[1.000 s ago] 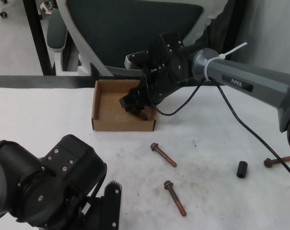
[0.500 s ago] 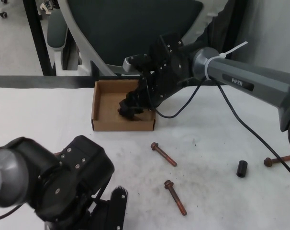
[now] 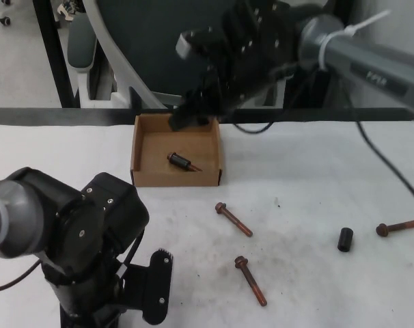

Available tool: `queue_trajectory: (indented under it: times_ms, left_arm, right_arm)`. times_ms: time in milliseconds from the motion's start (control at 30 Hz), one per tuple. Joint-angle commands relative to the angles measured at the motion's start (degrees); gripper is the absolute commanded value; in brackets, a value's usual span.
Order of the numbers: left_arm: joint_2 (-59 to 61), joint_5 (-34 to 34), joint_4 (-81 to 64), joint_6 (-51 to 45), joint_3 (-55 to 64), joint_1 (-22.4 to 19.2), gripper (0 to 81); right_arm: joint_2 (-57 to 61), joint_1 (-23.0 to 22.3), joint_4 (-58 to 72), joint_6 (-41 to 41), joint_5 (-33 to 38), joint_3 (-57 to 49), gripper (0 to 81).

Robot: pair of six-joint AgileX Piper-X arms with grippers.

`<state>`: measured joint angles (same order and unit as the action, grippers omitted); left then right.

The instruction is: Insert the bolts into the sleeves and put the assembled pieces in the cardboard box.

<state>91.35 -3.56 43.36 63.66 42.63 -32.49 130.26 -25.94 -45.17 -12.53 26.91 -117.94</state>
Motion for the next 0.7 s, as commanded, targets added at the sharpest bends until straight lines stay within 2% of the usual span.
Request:
queue_trajectory:
  times_ms: [0, 100, 200, 333, 500, 667]
  left_arm:
    - [3.8, -2.3, -4.7, -0.2, -1.4, 0.7, 28.1]
    - [3.8, -2.3, -4.7, -0.2, -1.4, 0.7, 13.4]
    - [3.8, -2.3, -4.7, -0.2, -1.4, 0.7, 1.5]
    - [3.5, -2.3, -4.7, -0.4, -1.4, 0.5, 0.8]
    - [1.2, -1.9, -4.9, -1.9, -1.4, 0.5, 0.8]
    - [-5.6, 5.6, -6.5, -8.3, -1.7, 0.5, 0.8]
  right_arm:
    - [-3.7, 0.2, -2.9, -2.0, 0.9, -0.2, 35.7]
    - [-5.2, 0.2, -5.2, -3.5, 0.9, -0.1, 28.7]
    - [-6.6, 0.2, -6.6, -4.5, 0.9, 1.2, 25.9]
    - [-9.9, 0.4, -3.3, -4.5, 0.9, 8.5, 25.9]
    - [-17.1, 0.4, 7.3, -2.8, -2.3, 22.9, 25.9]
    - [-26.7, 0.2, 20.1, 2.4, -2.2, 37.9, 25.9]
